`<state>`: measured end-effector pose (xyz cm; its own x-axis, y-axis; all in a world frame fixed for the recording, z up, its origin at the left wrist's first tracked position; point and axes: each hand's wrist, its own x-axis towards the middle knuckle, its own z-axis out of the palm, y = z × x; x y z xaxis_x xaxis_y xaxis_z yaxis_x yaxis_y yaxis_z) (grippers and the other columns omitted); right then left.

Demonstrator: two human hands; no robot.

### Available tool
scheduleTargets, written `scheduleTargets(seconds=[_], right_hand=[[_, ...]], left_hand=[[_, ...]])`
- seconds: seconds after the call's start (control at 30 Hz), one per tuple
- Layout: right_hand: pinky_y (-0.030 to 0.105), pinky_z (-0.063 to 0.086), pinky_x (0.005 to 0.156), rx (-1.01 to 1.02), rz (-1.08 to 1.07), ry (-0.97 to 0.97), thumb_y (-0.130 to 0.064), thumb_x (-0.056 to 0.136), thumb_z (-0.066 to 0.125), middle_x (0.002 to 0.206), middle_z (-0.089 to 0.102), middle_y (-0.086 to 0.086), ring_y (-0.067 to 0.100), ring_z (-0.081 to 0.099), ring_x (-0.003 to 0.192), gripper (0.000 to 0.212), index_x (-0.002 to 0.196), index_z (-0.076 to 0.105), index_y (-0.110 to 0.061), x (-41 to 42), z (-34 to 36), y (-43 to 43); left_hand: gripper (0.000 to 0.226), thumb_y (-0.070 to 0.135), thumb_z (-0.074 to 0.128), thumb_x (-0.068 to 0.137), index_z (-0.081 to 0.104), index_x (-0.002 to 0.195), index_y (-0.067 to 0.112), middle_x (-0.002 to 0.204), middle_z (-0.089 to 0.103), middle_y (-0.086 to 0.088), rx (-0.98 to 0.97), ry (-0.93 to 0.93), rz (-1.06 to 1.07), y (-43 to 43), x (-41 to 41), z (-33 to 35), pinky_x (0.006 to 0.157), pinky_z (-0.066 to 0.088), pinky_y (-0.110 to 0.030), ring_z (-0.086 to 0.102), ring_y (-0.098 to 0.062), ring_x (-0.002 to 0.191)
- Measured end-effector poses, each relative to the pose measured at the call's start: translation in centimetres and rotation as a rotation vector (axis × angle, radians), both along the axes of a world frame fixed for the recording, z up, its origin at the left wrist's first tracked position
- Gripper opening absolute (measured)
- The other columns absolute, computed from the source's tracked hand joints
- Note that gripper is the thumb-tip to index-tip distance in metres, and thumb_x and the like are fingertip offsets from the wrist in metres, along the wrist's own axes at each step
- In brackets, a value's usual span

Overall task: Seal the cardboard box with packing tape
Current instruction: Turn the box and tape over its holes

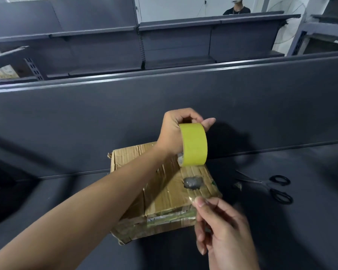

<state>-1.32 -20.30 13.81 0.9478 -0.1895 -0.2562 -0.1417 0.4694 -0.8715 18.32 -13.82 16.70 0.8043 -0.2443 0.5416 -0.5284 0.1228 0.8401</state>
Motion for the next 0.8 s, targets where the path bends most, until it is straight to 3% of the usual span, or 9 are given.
scheduleTargets(seconds=[0.1, 0.23, 0.27, 0.37, 0.4, 0.53, 0.8], right_hand=[[0.019, 0.026, 0.034, -0.039, -0.018, 0.008, -0.071, 0.015, 0.089, 0.043, 0.048, 0.009, 0.019, 0.035, 0.031, 0.08, 0.057, 0.066, -0.007, -0.3, -0.6, -0.5], [0.018, 0.023, 0.035, -0.069, -0.024, 0.023, -0.071, 0.016, 0.089, 0.04, 0.045, 0.012, 0.018, 0.033, 0.032, 0.081, 0.055, 0.064, -0.005, -0.5, -1.1, -1.1], [0.017, 0.023, 0.035, -0.073, -0.024, 0.038, -0.067, 0.021, 0.091, 0.04, 0.044, 0.013, 0.018, 0.032, 0.031, 0.076, 0.055, 0.063, -0.005, -0.5, -1.1, -1.2], [0.016, 0.019, 0.034, -0.016, -0.003, 0.074, -0.035, 0.069, 0.091, 0.04, 0.041, 0.015, 0.016, 0.03, 0.031, 0.044, 0.053, 0.063, -0.004, -0.7, -1.6, -1.5], [0.016, 0.019, 0.034, -0.004, 0.001, 0.085, -0.031, 0.071, 0.091, 0.04, 0.041, 0.015, 0.016, 0.03, 0.031, 0.043, 0.054, 0.063, -0.002, -0.6, -1.9, -1.6], [0.017, 0.022, 0.034, -0.022, 0.019, 0.086, -0.067, 0.018, 0.092, 0.043, 0.045, 0.015, 0.017, 0.033, 0.033, 0.087, 0.061, 0.062, 0.002, 0.0, -2.9, -1.4], [0.017, 0.022, 0.035, -0.066, 0.119, 0.095, -0.065, 0.027, 0.093, 0.05, 0.05, 0.014, 0.018, 0.034, 0.04, 0.084, 0.068, 0.065, 0.002, 0.5, -3.7, -2.2]], left_hand=[[0.032, 0.016, 0.085, 0.082, 0.062, 0.063, 0.003, 0.055, 0.056, -0.023, 0.031, -0.133, 0.099, -0.1, 0.5, -0.6, 0.046, 0.046, -0.039, 0.056, -0.04, 0.046], [0.029, 0.013, 0.087, 0.081, 0.068, 0.065, -0.002, 0.054, 0.063, -0.01, 0.148, -0.359, 0.215, -0.3, 0.7, -0.5, 0.048, 0.047, -0.039, 0.061, -0.03, 0.049], [0.027, 0.013, 0.088, 0.079, 0.07, 0.066, -0.002, 0.056, 0.065, -0.008, 0.167, -0.406, 0.225, -0.4, 0.7, -0.6, 0.049, 0.049, -0.038, 0.062, -0.027, 0.05], [0.026, 0.013, 0.09, 0.075, 0.071, 0.068, -0.002, 0.061, 0.067, -0.006, 0.219, -0.498, 0.215, -0.1, 1.3, -1.1, 0.053, 0.052, -0.036, 0.065, -0.023, 0.054], [0.026, 0.013, 0.09, 0.074, 0.071, 0.068, -0.003, 0.061, 0.067, -0.006, 0.234, -0.525, 0.219, 0.1, 1.3, -1.3, 0.053, 0.051, -0.032, 0.064, -0.021, 0.054], [0.028, 0.015, 0.092, 0.073, 0.07, 0.069, -0.003, 0.061, 0.066, -0.005, 0.285, -0.591, 0.218, 0.6, 1.4, -1.4, 0.058, 0.045, -0.017, 0.061, -0.015, 0.055], [0.033, 0.019, 0.091, 0.074, 0.068, 0.07, -0.004, 0.061, 0.063, -0.004, 0.318, -0.672, 0.207, 1.7, 1.6, -1.1, 0.055, 0.046, -0.021, 0.057, -0.013, 0.055]])
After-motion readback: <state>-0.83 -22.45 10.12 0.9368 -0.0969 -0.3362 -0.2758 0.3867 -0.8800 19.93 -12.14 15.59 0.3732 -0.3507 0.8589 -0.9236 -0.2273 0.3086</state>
